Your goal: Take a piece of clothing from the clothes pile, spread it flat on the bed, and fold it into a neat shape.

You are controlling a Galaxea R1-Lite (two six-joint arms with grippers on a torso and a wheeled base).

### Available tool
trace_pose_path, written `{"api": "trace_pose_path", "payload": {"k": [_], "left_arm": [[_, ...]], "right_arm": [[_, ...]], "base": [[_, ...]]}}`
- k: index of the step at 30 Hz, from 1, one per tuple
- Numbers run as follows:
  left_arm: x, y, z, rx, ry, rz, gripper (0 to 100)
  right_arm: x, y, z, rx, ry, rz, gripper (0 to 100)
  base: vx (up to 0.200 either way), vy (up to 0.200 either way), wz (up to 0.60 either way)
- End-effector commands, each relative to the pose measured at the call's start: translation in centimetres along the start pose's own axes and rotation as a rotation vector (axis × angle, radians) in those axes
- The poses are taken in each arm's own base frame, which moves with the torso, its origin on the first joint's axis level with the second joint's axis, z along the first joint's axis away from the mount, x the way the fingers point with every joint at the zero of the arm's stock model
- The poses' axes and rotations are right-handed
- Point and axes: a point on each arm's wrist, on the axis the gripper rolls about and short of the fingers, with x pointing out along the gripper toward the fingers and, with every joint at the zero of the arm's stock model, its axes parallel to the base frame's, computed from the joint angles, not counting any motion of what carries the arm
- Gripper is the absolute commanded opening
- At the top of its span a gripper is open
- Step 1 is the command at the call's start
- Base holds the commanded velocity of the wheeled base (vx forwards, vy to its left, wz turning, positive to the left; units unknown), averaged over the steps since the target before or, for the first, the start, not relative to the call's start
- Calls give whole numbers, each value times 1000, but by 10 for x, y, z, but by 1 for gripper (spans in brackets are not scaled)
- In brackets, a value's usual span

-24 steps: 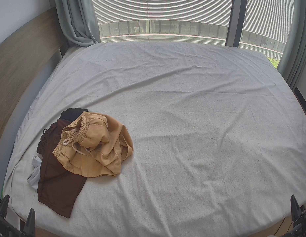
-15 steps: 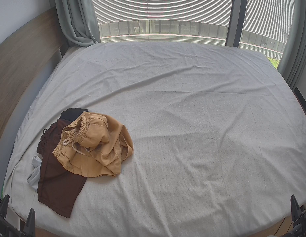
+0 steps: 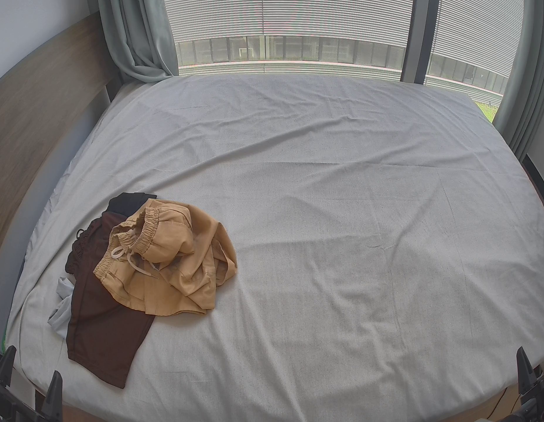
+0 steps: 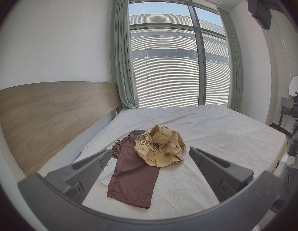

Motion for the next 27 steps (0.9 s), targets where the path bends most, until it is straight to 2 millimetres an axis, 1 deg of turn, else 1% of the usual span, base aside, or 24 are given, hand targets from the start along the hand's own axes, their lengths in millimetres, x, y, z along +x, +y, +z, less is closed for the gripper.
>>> {"api": "trace_pose_path", "payload": {"k": [1,22,23,24,25,26,27], "left_arm": [[0,0,-5,3,4,-1,100],[0,-1,-5,8,3,-18,100],[0,0,0,1,-44,-12,100],[-2,0,15,-1,-122,-4,100],[-2,0,18,-1,-140,-1,100],[-4,2,57,-4,-271,21,100],[1,3,64,-5,-242,12,100]], "right_arm": [[0,0,-5,-1,0,-1,100],[0,0,-5,-2,-1,-2,100],[0,0,-5,-2,0,-1,100],[0,0,-5,-1,0,-2,100],[0,0,-5,-1,0,-2,100],[0,0,-5,-1,0,-1,100],[0,0,-5,-1,0,-2,100]], "base": [[0,0,0],[0,0,0],[0,0,0],[0,0,0],[0,0,0],[0,0,0],[0,0,0]]}}
